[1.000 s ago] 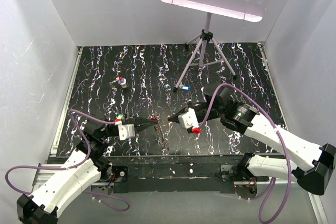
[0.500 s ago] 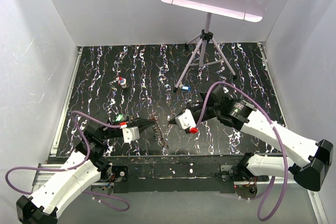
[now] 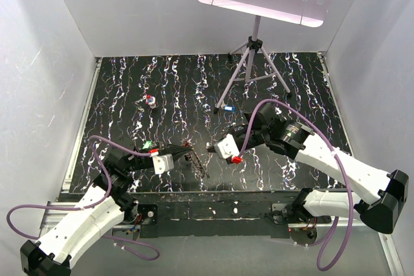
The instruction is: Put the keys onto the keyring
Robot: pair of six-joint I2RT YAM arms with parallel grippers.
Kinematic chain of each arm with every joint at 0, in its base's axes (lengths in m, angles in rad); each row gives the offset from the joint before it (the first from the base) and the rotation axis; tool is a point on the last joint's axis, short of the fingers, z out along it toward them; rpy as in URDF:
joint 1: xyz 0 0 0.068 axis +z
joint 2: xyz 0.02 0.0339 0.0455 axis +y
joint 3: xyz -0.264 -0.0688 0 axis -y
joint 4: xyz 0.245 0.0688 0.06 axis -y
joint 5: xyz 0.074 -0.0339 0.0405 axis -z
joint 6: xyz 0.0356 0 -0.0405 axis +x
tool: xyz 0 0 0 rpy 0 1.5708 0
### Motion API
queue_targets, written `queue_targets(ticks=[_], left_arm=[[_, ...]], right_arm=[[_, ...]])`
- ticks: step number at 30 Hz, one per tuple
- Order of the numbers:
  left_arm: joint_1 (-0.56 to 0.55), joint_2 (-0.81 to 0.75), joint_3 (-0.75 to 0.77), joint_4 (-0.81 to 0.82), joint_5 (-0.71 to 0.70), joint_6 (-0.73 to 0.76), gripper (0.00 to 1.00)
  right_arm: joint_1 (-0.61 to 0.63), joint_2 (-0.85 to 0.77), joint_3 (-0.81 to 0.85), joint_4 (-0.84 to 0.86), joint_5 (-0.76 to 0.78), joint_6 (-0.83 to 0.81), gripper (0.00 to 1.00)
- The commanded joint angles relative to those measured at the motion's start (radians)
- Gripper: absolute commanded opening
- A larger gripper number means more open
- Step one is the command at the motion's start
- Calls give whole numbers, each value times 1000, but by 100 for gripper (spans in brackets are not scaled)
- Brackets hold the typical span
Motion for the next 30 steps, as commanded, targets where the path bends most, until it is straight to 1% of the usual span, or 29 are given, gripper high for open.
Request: queue_targets(ticks=[1,16,21,30], left_arm=[[-5,-5,24,18,-11,7,0],[-5,-43,27,-8,-44,17,0],[-5,-40,29,-13,-35,17,0],[-5,-45,29,-11,-15,14,0]], right_arm=[[6,0,58,-8,-2,-18,1],[8,40,107,-32,18,-47,1],[5,64,126,-35,27,-75,1],[5,83,149,-35,18,-67,1]])
